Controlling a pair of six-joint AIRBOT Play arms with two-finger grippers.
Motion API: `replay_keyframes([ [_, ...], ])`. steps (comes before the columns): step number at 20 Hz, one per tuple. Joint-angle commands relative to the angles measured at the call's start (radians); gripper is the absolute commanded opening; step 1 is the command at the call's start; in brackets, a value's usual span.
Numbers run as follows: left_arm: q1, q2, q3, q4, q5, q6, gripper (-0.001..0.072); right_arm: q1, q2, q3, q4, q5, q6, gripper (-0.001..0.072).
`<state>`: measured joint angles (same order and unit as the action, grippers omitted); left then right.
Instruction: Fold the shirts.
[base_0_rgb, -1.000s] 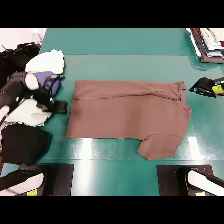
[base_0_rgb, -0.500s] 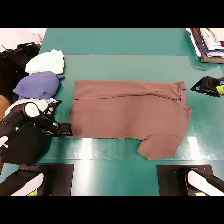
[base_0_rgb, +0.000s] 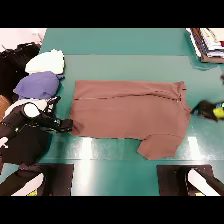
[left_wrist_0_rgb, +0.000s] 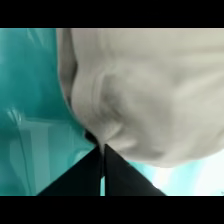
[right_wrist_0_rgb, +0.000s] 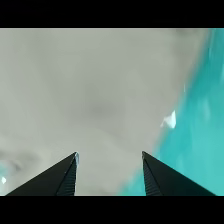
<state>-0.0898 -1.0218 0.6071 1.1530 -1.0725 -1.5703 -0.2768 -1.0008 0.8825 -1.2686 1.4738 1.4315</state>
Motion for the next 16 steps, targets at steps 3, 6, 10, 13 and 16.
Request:
replay_keyframes([
  [3, 0.0, 0.001, 0.031, -0.011, 0.018, 0.008, 0.0023, -0.131, 0.048, -0.337, 0.011, 0.009, -0.01, 0.0451],
  [6, 0.0, 0.001, 0.031, -0.011, 0.018, 0.008, 0.0023, -0.093, -0.014, -0.394, 0.08, -0.054, -0.023, 0.0449],
  [10, 0.0, 0.001, 0.031, -0.01, 0.015, 0.016, 0.0023, 0.055, -0.091, -0.395, 0.094, -0.118, -0.023, 0.0277],
  [13, 0.0, 0.015, 0.029, 0.017, -0.054, 0.034, 0.0022, 0.138, -0.094, -0.394, 0.063, -0.12, -0.023, 0.0015],
  [16, 0.0, 0.14, 0.008, 0.085, -0.126, -0.009, 0.0021, 0.154, 0.002, -0.365, -0.028, -0.054, -0.018, 0.0015],
])
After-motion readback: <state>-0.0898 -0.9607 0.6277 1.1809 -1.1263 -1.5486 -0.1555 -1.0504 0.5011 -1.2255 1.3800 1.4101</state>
